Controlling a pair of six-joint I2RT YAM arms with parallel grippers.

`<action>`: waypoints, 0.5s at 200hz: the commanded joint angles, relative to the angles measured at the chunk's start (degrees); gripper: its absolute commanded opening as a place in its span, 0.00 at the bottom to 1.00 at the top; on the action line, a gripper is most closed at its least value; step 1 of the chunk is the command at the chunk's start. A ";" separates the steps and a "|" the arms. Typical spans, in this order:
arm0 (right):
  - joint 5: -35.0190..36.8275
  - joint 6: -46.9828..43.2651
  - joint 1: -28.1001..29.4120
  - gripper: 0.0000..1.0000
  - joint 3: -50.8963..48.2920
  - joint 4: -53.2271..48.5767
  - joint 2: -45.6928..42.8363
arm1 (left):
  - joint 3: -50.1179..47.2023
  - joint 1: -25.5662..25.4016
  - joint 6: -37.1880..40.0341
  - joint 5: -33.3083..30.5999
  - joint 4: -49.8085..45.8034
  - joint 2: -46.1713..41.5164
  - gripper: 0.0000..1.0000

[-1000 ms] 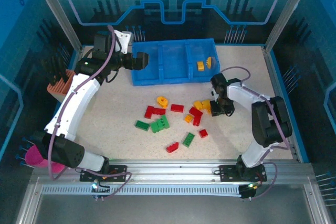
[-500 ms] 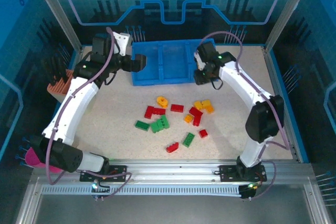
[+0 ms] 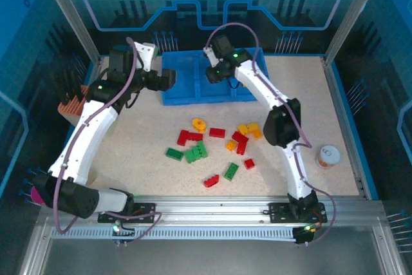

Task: Sort the legos into containers by color
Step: Place the lego in the container.

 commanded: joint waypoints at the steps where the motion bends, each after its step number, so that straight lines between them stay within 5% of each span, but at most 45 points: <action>1: -0.64 -1.96 0.58 0.35 6.71 -5.21 6.49 | -1.52 0.48 -0.77 -0.44 -0.32 -3.83 0.99; 100: -0.14 -2.36 0.49 0.45 4.40 -4.04 6.73 | -3.44 0.48 -1.12 -1.18 -1.00 -6.42 1.00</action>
